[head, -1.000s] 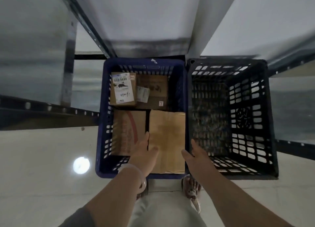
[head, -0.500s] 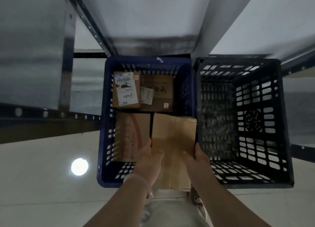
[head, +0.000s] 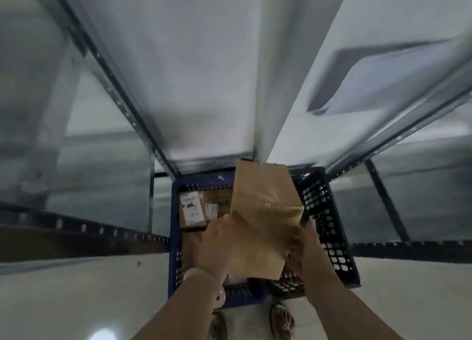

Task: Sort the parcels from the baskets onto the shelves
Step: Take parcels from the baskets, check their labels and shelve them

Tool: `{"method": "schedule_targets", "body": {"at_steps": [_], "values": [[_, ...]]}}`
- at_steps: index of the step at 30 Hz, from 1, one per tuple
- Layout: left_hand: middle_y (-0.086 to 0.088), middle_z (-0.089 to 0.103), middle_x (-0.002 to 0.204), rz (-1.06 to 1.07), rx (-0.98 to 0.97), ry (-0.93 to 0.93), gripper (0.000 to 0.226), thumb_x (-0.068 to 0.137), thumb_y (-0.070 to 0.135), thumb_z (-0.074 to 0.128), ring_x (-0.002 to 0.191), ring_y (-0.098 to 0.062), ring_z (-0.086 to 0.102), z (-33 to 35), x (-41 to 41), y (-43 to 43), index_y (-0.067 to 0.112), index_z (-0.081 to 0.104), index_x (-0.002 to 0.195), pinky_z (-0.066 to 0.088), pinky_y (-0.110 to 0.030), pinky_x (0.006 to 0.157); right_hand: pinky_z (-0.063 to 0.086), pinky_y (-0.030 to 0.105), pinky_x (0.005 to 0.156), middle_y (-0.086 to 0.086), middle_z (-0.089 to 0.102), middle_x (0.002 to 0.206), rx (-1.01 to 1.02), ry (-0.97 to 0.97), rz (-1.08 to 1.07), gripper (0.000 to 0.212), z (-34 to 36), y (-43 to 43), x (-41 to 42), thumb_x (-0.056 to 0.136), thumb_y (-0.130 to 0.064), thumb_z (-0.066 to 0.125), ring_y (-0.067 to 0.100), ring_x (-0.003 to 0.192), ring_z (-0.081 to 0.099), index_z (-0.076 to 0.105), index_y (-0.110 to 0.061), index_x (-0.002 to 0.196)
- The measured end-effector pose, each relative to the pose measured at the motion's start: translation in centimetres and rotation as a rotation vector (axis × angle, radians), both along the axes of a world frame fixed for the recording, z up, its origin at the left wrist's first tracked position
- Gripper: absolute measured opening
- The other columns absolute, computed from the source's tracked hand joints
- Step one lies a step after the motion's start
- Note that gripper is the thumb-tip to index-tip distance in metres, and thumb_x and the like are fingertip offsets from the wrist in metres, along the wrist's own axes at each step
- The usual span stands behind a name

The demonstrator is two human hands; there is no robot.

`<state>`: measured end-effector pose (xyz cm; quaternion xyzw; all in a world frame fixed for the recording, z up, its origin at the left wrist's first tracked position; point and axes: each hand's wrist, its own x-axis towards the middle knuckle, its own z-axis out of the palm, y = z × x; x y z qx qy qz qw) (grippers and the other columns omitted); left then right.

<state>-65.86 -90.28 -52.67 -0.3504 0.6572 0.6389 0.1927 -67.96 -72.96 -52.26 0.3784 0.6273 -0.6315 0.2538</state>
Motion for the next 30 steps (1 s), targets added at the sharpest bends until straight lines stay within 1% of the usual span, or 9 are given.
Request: {"method": "schedule_targets", "body": {"at_steps": [3, 5, 9, 13, 16, 21, 24, 27, 30], "values": [[-0.002, 0.063, 0.121, 0.007, 0.123, 0.05, 0.056, 0.095, 0.063, 0.033, 0.112, -0.017, 0.059, 8.0, -0.8, 0.8, 0.018, 0.058, 0.12, 0.042, -0.037, 0.098, 0.038, 0.054, 0.108, 0.023, 0.059, 0.128, -0.07, 0.113, -0.108, 0.056, 7.7, 1.8, 0.0, 0.097, -0.059, 0.028, 0.045, 0.122, 0.051, 0.062, -0.015, 0.111], [0.0, 0.067, 0.106, 0.015, 0.278, 0.049, 0.042, 0.102, 0.049, 0.031, 0.099, -0.012, 0.061, 11.9, -1.3, 1.8, 0.021, 0.062, 0.108, 0.044, -0.03, 0.089, 0.043, 0.046, 0.103, 0.017, 0.064, 0.12, -0.073, 0.183, -0.156, 0.051, 12.0, 3.5, 0.6, 0.098, -0.057, 0.027, 0.037, 0.111, 0.059, 0.06, -0.02, 0.102], [-0.006, 0.066, 0.099, -0.069, 0.413, 0.136, 0.039, 0.1, 0.042, 0.036, 0.087, -0.017, 0.061, 18.4, -1.9, 4.8, 0.018, 0.066, 0.098, 0.054, -0.027, 0.068, 0.045, 0.045, 0.1, 0.022, 0.066, 0.112, -0.12, 0.35, -0.256, 0.065, 18.1, 7.7, 2.6, 0.098, -0.054, 0.027, 0.03, 0.103, 0.062, 0.06, 0.0, 0.115], [0.001, 0.067, 0.074, -0.253, 0.434, 0.294, 0.023, 0.101, 0.016, 0.043, 0.062, -0.008, 0.062, 23.8, -1.1, 8.8, 0.016, 0.065, 0.104, 0.05, -0.018, 0.059, 0.047, 0.051, 0.098, 0.014, 0.066, 0.119, -0.163, 0.434, -0.311, 0.058, 22.9, 11.9, 4.8, 0.092, -0.058, 0.031, 0.031, 0.108, 0.063, 0.061, -0.019, 0.123], [-0.011, 0.072, 0.11, -0.358, 0.449, 0.367, 0.043, 0.095, -0.007, 0.033, 0.097, -0.024, 0.064, 26.1, 0.0, 11.3, 0.011, 0.059, 0.124, 0.047, -0.033, 0.084, 0.05, 0.043, 0.079, 0.011, 0.07, 0.112, -0.204, 0.51, -0.376, 0.046, 26.0, 15.0, 6.7, 0.097, -0.053, 0.033, 0.024, 0.097, 0.067, 0.066, -0.023, 0.108], [-0.012, 0.064, 0.126, -0.411, 0.453, 0.45, 0.024, 0.089, 0.021, 0.055, 0.108, -0.022, 0.059, 29.7, 3.3, 16.3, 0.02, 0.065, 0.111, 0.042, -0.039, 0.091, 0.05, 0.042, 0.078, 0.009, 0.076, 0.098, -0.229, 0.591, -0.331, 0.055, 30.3, 20.9, 12.2, 0.101, -0.051, 0.026, 0.028, 0.092, 0.071, 0.065, -0.013, 0.111], [-0.002, 0.071, 0.117, -0.441, 0.474, 0.459, 0.033, 0.098, 0.043, 0.048, 0.11, -0.021, 0.065, 31.9, 6.9, 20.1, 0.034, 0.062, 0.126, 0.048, -0.045, 0.099, 0.051, 0.048, 0.091, 0.01, 0.072, 0.108, -0.126, 0.599, -0.246, 0.062, 31.6, 24.2, 15.4, 0.092, -0.063, 0.032, 0.03, 0.102, 0.068, 0.063, -0.015, 0.116], [-0.005, 0.073, 0.112, -0.512, 0.503, 0.471, 0.041, 0.095, 0.048, 0.039, 0.102, -0.022, 0.07, 33.9, 11.4, 24.0, 0.029, 0.065, 0.12, 0.055, -0.039, 0.085, 0.04, 0.049, 0.107, -0.003, 0.065, 0.117, -0.078, 0.57, -0.204, 0.054, 32.6, 27.4, 19.4, 0.088, -0.067, 0.034, 0.023, 0.115, 0.057, 0.058, -0.031, 0.12], [-0.003, 0.073, 0.114, -0.531, 0.47, 0.432, 0.041, 0.097, 0.053, 0.037, 0.103, -0.024, 0.07, 34.2, 15.1, 27.3, 0.033, 0.065, 0.119, 0.054, -0.04, 0.088, 0.042, 0.053, 0.104, -0.008, 0.065, 0.12, -0.01, 0.581, -0.261, 0.068, 29.9, 33.4, 22.4, 0.076, -0.078, 0.055, 0.02, 0.114, 0.059, 0.058, -0.035, 0.129]]}}
